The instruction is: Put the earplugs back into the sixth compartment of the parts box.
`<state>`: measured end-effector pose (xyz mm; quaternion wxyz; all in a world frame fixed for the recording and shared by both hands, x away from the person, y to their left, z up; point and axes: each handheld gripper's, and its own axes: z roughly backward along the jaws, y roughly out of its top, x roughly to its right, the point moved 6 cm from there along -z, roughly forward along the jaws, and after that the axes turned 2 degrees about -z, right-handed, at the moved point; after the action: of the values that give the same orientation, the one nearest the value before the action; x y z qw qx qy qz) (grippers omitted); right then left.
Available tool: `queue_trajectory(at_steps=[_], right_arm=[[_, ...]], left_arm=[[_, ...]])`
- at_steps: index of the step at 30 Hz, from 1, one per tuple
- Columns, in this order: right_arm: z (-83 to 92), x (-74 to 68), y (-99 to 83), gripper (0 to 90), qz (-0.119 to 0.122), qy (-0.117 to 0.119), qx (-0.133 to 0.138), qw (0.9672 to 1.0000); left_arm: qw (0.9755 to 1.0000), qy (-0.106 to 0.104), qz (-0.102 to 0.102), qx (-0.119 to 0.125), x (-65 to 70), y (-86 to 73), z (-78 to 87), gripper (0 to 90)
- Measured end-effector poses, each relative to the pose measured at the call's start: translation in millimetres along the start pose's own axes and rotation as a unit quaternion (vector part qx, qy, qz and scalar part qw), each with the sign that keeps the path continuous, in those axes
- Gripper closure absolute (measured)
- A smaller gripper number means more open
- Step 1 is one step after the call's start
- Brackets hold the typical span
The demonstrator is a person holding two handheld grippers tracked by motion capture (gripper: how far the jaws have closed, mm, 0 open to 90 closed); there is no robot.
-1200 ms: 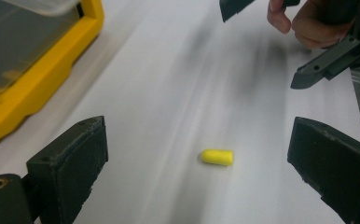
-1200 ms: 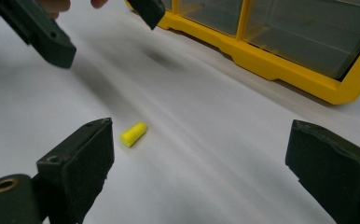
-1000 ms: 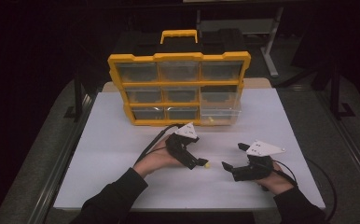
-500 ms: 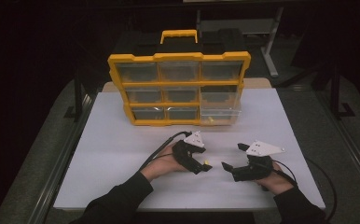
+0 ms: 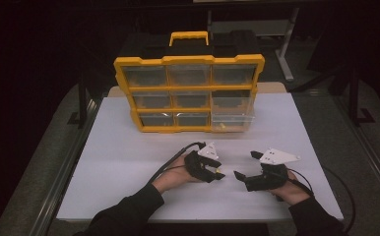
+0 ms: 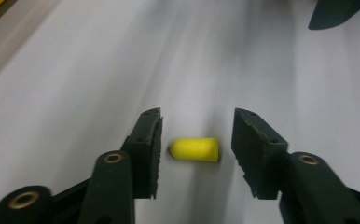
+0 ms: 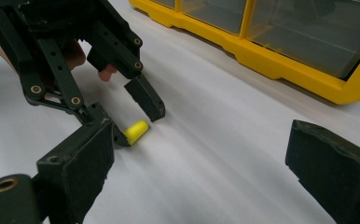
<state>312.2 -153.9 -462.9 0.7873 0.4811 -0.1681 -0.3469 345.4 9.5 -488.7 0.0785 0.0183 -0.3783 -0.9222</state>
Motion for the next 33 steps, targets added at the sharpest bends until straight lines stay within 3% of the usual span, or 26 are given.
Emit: queue_trajectory(at_steps=[8, 18, 25, 33], right_arm=[[-0.1, 0.0, 0.0, 7.3, 0.001, 0.0, 0.0, 1.0], [0.0, 0.1, 0.0, 7.3, 0.0, 0.0, 0.0, 1.0], [0.0, 0.3, 0.2, 7.3, 0.0, 0.0, 0.0, 1.0], [-0.4, 0.1, 0.3, 7.3, 0.0, 0.002, 0.001, 1.0]], left_arm=[[1.0, 0.003, -0.009, -0.001, 1.7, -0.4, -1.9, 65.8], [1.0, -0.002, -0.003, 0.001, -0.1, 0.1, 1.0, 70.4], [0.9998, 0.005, 0.014, 0.013, -8.7, 2.4, 17.4, 71.0], [0.9996, 0.001, 0.019, 0.02, -13.3, 6.2, 34.4, 71.3]])
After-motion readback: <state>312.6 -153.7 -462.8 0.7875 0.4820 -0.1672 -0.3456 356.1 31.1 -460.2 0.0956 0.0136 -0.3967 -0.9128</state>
